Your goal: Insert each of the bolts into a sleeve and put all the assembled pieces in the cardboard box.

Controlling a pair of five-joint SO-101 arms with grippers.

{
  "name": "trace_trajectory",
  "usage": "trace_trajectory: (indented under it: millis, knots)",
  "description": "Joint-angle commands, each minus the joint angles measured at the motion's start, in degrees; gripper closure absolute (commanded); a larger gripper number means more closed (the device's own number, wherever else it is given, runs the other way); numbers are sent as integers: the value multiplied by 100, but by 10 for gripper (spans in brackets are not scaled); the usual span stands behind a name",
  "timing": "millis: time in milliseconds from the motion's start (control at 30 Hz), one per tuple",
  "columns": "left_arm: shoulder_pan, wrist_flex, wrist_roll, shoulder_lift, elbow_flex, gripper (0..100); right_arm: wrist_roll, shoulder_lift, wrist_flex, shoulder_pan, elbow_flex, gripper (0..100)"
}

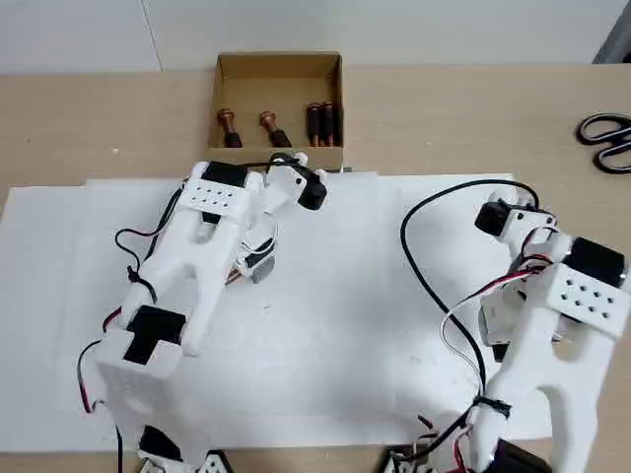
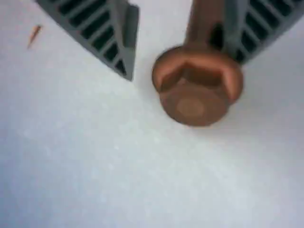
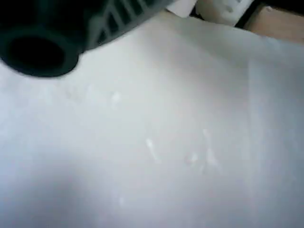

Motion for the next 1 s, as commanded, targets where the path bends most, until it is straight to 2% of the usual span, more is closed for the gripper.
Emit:
trace_trajectory:
  millis: [0, 133, 333, 567, 833, 967]
  knots:
    - [-88, -229, -26, -44, -4, 879, 44, -198, -13, 57, -26, 988]
    - [-97, -264, -26, 141, 4, 882, 53, -259, 66, 57, -26, 988]
    - [-88, -281, -35, 747, -31, 956, 70, -927, 84, 40, 44, 988]
    - [-70, -334, -9, 888, -127, 994, 308, -1323, 84, 48, 536, 988]
    - [-88, 624, 132, 818, -1341, 994, 308, -1393, 40, 40, 571, 989]
    - [-35, 1169, 211, 229, -2018, 994, 308, -1376, 40, 31, 563, 989]
